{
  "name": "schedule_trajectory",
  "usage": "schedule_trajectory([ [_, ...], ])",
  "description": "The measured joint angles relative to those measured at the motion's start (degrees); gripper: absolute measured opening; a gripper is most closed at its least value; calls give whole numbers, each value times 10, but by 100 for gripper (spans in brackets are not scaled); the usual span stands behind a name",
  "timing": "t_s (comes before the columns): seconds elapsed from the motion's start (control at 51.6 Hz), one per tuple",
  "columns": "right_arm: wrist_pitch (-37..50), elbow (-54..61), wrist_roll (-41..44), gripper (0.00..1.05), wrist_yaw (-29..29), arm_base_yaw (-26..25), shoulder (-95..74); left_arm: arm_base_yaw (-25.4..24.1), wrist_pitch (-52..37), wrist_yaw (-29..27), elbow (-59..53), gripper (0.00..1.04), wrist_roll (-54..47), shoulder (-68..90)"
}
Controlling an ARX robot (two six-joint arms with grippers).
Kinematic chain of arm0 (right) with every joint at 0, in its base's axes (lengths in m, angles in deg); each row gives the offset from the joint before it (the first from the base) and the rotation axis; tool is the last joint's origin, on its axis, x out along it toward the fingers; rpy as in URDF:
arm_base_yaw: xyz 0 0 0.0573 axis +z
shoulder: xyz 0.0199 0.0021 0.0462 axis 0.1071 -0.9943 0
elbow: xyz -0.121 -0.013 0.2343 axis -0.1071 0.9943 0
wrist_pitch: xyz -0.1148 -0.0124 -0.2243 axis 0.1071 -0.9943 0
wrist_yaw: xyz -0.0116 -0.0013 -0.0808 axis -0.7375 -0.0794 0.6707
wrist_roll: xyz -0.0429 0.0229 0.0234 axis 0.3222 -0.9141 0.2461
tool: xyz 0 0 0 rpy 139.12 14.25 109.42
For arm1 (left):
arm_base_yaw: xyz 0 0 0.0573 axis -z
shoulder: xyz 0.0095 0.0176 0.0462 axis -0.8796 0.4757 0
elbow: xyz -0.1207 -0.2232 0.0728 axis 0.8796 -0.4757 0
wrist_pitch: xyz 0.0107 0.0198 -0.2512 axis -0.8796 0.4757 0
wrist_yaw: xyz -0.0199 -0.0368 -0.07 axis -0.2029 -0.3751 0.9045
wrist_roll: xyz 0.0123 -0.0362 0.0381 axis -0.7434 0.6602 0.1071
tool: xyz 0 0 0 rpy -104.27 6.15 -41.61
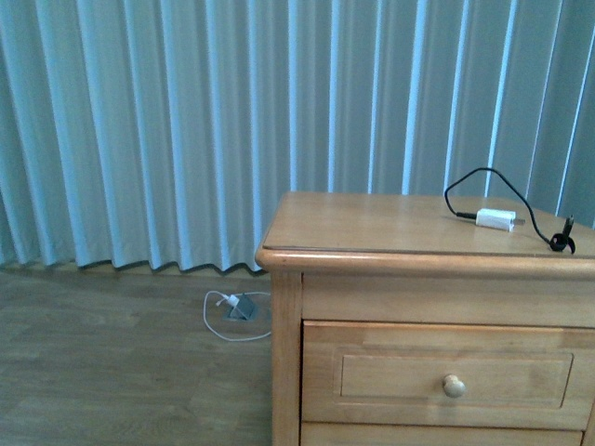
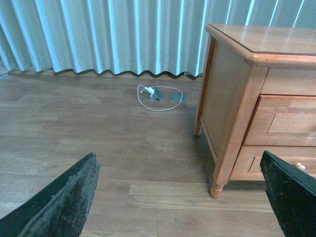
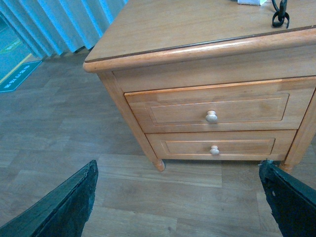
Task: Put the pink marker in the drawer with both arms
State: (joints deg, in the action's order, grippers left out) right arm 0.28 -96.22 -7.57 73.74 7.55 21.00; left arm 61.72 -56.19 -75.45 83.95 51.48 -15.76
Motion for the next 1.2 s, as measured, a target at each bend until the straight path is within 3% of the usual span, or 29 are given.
schedule_trajectory([
  [0.058, 111, 51, 45, 81, 73, 3, 20, 0, 0, 0, 0, 99, 0, 0],
  [0.136, 194, 100, 92, 65, 88, -13, 50, 0, 0, 0, 0, 99, 0, 0],
  [0.446, 201, 193, 125, 1, 32, -72, 137, 0, 0, 0, 0, 99, 0, 0],
  [0.523, 194, 206, 127, 1, -22, -111, 156, 0, 0, 0, 0, 99, 0, 0],
  [0.601, 189, 217, 127, 1, -26, -132, 173, 0, 0, 0, 0, 99, 0, 0],
  [1.201, 133, 275, 127, 1, -30, -136, 291, 0, 0, 0, 0, 99, 0, 0],
])
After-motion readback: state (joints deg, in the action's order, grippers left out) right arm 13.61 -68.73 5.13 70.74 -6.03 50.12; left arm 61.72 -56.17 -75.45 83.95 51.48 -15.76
